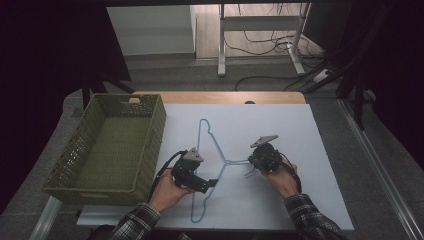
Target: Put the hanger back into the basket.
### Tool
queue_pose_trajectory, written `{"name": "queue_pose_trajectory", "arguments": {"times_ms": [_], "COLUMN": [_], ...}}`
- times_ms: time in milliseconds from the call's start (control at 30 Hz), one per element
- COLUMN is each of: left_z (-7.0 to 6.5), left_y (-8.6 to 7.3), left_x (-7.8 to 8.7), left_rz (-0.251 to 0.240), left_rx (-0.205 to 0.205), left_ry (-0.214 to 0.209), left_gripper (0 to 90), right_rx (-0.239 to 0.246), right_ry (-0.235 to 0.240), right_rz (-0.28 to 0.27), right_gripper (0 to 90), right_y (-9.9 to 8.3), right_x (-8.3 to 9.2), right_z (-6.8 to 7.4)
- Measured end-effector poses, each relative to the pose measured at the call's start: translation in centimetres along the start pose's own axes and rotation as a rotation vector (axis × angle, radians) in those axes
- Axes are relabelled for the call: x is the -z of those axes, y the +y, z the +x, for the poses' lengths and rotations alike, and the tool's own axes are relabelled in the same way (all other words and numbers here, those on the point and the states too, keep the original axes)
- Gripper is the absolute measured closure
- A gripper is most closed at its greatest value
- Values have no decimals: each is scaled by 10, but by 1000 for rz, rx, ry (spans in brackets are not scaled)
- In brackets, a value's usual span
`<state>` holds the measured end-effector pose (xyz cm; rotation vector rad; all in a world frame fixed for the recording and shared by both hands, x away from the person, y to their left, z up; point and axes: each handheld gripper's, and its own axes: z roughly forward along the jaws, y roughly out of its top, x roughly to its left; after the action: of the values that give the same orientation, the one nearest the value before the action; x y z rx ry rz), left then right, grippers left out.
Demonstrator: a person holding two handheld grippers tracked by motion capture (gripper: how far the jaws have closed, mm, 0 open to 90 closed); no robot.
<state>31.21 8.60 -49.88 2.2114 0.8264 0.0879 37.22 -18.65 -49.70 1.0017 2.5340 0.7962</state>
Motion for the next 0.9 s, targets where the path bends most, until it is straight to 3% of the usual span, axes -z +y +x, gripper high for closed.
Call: {"name": "queue_pose_trajectory", "arguments": {"times_ms": [100,233,400,700,900], "left_z": [0,6,11,18,23], "left_y": [3,10,18,30,35], "left_x": [-8,-21,-36,-53,-56], "left_rz": [37,72,112,142,170], "left_rx": [-6,35,70,127,169], "left_ry": [-3,-24,-35,-50,-62], "left_gripper": [102,297,478,658,722], "right_rx": [8,5,11,15,17], "right_ry": [-4,1,0,5,8], "right_rz": [-21,-38,-51,-61,-67], "right_gripper": [861,862,863,863,862], "right_y": [3,5,6,8,9], "right_x": [6,11,14,18,20], "right_z": [1,2,3,6,7]}}
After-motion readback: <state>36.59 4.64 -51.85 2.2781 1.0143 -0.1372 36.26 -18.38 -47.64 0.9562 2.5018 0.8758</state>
